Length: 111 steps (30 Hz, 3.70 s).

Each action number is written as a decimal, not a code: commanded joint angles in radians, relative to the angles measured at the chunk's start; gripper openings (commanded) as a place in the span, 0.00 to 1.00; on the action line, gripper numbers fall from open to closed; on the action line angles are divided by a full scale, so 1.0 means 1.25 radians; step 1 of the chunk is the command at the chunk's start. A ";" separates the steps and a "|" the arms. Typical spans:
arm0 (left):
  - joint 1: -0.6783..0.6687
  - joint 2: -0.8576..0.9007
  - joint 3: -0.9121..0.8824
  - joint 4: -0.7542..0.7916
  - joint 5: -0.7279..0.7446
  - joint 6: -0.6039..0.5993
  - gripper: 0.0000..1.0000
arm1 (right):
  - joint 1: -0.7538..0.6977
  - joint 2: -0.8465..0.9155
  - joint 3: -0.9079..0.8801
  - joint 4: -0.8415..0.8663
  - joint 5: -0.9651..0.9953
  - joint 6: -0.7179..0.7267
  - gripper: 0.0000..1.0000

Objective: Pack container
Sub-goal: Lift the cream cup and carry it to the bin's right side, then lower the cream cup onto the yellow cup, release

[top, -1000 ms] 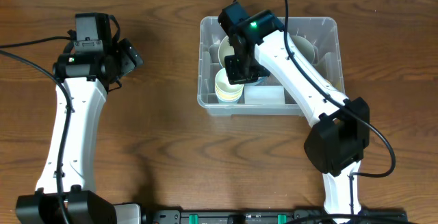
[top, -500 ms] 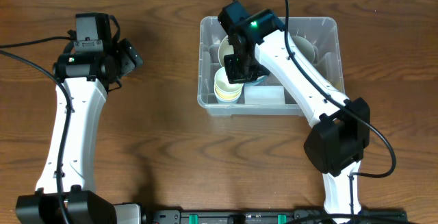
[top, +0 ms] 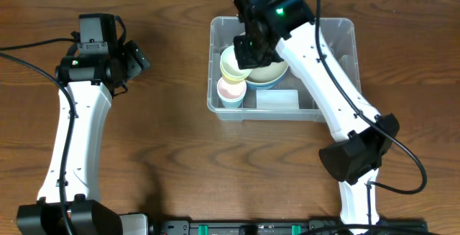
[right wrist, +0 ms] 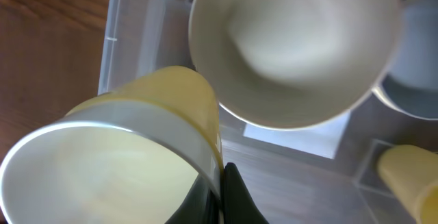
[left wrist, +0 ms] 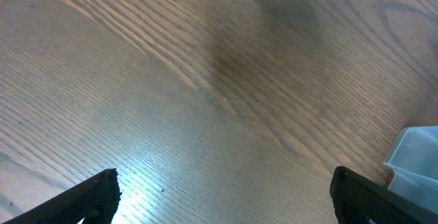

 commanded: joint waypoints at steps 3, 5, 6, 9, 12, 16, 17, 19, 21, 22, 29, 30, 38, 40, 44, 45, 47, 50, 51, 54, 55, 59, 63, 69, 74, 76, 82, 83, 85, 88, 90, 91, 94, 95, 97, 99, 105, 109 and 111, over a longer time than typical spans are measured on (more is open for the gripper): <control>0.004 -0.013 0.017 -0.003 -0.004 -0.010 0.98 | -0.007 -0.004 0.069 -0.033 0.040 -0.009 0.01; 0.004 -0.013 0.017 -0.003 -0.004 -0.010 0.98 | -0.011 -0.004 0.089 -0.048 0.045 -0.010 0.01; 0.004 -0.013 0.017 -0.003 -0.004 -0.010 0.98 | -0.014 -0.004 0.099 -0.058 0.051 -0.009 0.01; 0.004 -0.013 0.017 -0.003 -0.004 -0.010 0.98 | -0.028 -0.004 0.146 -0.098 0.076 -0.009 0.01; 0.004 -0.013 0.017 -0.003 -0.004 -0.010 0.98 | -0.045 -0.004 0.206 -0.139 0.099 -0.009 0.01; 0.004 -0.013 0.017 -0.003 -0.004 -0.010 0.98 | -0.075 -0.023 0.258 -0.157 0.121 -0.009 0.01; 0.004 -0.013 0.017 -0.003 -0.004 -0.010 0.98 | -0.090 -0.040 0.260 -0.158 0.121 -0.009 0.01; 0.004 -0.013 0.017 -0.005 -0.004 -0.010 0.98 | -0.111 -0.060 0.260 -0.158 0.121 -0.009 0.01; 0.004 -0.013 0.017 -0.009 -0.004 -0.010 0.98 | -0.141 -0.085 0.259 -0.158 0.127 -0.010 0.01; 0.004 -0.013 0.017 -0.009 -0.004 -0.010 0.98 | -0.156 -0.096 0.259 -0.158 0.127 -0.010 0.01; 0.004 -0.013 0.017 -0.013 -0.004 -0.010 0.98 | -0.271 -0.205 0.174 -0.158 0.136 -0.018 0.01; 0.004 -0.013 0.017 -0.012 -0.004 -0.010 0.98 | -0.286 -0.222 0.148 -0.158 0.136 -0.018 0.01; 0.004 -0.013 0.017 -0.009 -0.004 -0.010 0.98 | -0.339 -0.365 -0.125 -0.158 0.108 -0.010 0.01; 0.004 -0.013 0.017 -0.009 -0.004 -0.010 0.98 | -0.339 -0.392 -0.196 -0.158 0.109 0.001 0.01; 0.004 -0.013 0.017 -0.009 -0.004 -0.010 0.98 | -0.348 -0.402 -0.281 -0.158 0.109 0.003 0.01; 0.004 -0.013 0.017 -0.009 -0.004 -0.010 0.98 | -0.355 -0.401 -0.299 -0.157 0.109 0.010 0.01; 0.004 -0.013 0.017 -0.009 -0.004 -0.010 0.98 | -0.376 -0.401 -0.326 -0.157 0.116 0.026 0.01; 0.004 -0.013 0.017 -0.009 -0.004 -0.010 0.98 | -0.416 -0.401 -0.352 -0.157 0.114 0.026 0.01; 0.004 -0.013 0.017 -0.009 -0.004 -0.010 0.98 | -0.427 -0.401 -0.358 -0.157 0.114 0.025 0.01; 0.004 -0.013 0.017 -0.009 -0.004 -0.011 0.98 | -0.453 -0.401 -0.373 -0.151 0.082 0.001 0.01; 0.004 -0.013 0.017 -0.009 -0.004 -0.011 0.98 | -0.458 -0.401 -0.381 -0.143 0.063 -0.013 0.01; 0.004 -0.013 0.017 -0.009 -0.004 -0.011 0.98 | -0.462 -0.400 -0.408 -0.109 0.048 -0.025 0.01; 0.004 -0.013 0.017 -0.009 -0.004 -0.010 0.98 | -0.462 -0.400 -0.426 -0.074 0.033 -0.029 0.01; 0.004 -0.013 0.017 -0.009 -0.004 -0.010 0.98 | -0.462 -0.400 -0.454 -0.034 0.026 -0.031 0.01; 0.004 -0.013 0.017 -0.009 -0.004 -0.010 0.98 | -0.461 -0.398 -0.500 0.016 0.006 -0.033 0.01; 0.004 -0.013 0.017 -0.009 -0.004 -0.010 0.98 | -0.461 -0.398 -0.521 0.031 0.006 -0.034 0.01; 0.004 -0.013 0.017 -0.009 -0.004 -0.010 0.98 | -0.464 -0.398 -0.579 0.072 0.006 -0.033 0.01; 0.004 -0.013 0.017 -0.009 -0.004 -0.010 0.98 | -0.464 -0.398 -0.584 0.076 0.006 -0.033 0.01; 0.004 -0.013 0.017 -0.009 -0.004 -0.010 0.98 | -0.464 -0.398 -0.590 0.081 0.007 -0.033 0.01; 0.004 -0.013 0.017 -0.010 -0.004 -0.010 0.98 | -0.467 -0.398 -0.590 0.098 0.007 -0.033 0.01; 0.004 -0.013 0.017 -0.012 -0.004 -0.010 0.98 | -0.468 -0.398 -0.590 0.107 0.010 -0.033 0.01; 0.004 -0.013 0.017 -0.013 -0.004 -0.010 0.98 | -0.469 -0.398 -0.590 0.109 0.009 -0.033 0.01; 0.004 -0.013 0.017 -0.014 -0.004 -0.010 0.98 | -0.474 -0.397 -0.590 0.110 0.009 -0.033 0.01; 0.004 -0.013 0.017 -0.015 -0.004 -0.010 0.98 | -0.473 -0.395 -0.590 0.112 0.009 -0.033 0.01; 0.004 -0.013 0.017 -0.014 -0.004 -0.010 0.98 | -0.473 -0.388 -0.590 0.120 0.009 -0.033 0.01; 0.004 -0.013 0.017 -0.015 -0.004 -0.010 0.98 | -0.473 -0.380 -0.590 0.126 0.009 -0.033 0.01; 0.004 -0.013 0.017 -0.015 -0.004 -0.010 0.98 | -0.473 -0.347 -0.590 0.140 0.009 -0.033 0.01; 0.004 -0.013 0.017 -0.015 -0.004 -0.010 0.98 | -0.476 -0.338 -0.590 0.143 0.013 -0.033 0.01; 0.004 -0.013 0.017 -0.015 -0.004 -0.010 0.98 | -0.479 -0.338 -0.590 0.143 0.016 -0.033 0.00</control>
